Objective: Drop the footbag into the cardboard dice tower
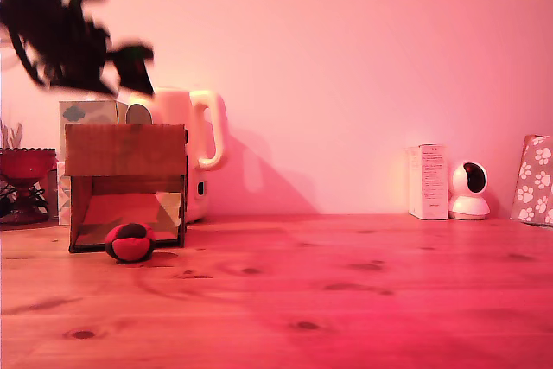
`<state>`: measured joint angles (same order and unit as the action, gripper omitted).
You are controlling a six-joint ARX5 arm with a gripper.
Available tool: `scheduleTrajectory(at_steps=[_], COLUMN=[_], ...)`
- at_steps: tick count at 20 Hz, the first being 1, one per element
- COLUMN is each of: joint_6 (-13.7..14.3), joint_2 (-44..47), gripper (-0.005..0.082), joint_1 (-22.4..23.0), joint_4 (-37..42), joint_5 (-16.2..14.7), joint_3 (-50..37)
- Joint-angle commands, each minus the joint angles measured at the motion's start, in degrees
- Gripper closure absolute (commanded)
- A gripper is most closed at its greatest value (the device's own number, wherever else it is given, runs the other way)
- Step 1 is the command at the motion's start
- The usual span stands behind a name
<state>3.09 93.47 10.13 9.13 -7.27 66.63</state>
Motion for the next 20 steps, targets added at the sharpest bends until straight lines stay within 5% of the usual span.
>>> scheduleTrajectory(at_steps=[1,9,20], joint_6=[0.37,-1.38,-6.91], joint_2=[-2.75,-8.07,-18.93], gripper=[0.0777,0.0791,0.0791], joint_1=[0.17,0.17,1.46], joint_4=[-1.70,-14.97,-4.28], joint_5=[-0.39,-4.57,-5.64], joint_3=[0.22,-0.28,-20.92])
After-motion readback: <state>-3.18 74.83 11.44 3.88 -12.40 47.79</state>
